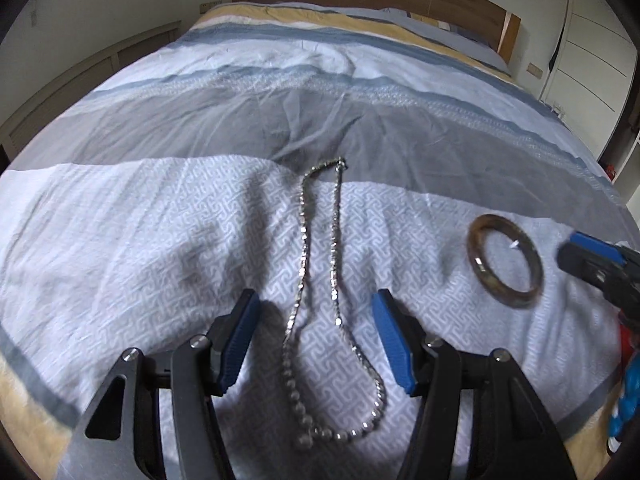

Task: Organize jewelry
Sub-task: 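Grasp the silver beaded necklace with the left tool while the right tool grasps the amber bangle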

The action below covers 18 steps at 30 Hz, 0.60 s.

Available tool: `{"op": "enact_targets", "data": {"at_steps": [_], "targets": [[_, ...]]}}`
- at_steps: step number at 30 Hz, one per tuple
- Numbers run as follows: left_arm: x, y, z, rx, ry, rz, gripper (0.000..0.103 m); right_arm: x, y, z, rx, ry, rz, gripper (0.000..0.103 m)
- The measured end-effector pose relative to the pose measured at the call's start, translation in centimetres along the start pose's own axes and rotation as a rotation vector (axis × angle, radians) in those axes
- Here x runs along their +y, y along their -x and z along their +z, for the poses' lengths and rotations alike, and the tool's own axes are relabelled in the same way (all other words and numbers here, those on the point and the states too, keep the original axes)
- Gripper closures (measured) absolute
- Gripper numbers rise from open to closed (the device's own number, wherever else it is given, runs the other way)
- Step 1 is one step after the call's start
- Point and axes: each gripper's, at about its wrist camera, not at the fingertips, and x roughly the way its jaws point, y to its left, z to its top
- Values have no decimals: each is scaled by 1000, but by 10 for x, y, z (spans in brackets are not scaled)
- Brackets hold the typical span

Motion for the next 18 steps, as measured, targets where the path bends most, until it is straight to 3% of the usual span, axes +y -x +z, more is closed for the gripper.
{"op": "enact_targets", "data": {"at_steps": [6,10,11,13,14,15,16,18], "targets": [[11,-11,-1,18,38,-64,46,-10,-44,-1,53,-47,-4,54],[7,-13,-1,15,24,-55,46,-7,-59,-4,70,-32,-16,56],[7,-14,0,12,22,-54,47,-6,-60,-4,71,-27,-21,59],[7,-12,0,0,18,-55,49,-2,-61,-4,72,-11,-30,76],[6,-12,0,-4,14,-56,55,0,-61,-4,71,-1,-30,88],[5,-10,-1,-8,11,-54,63,1,-60,-4,72,5,-30,92],[4,-8,-2,-10,6,-55,68,3,-57,-5,70,7,-23,92],[3,-5,-3,-7,2,-62,87,4,-52,-8,65,6,-15,93]]}}
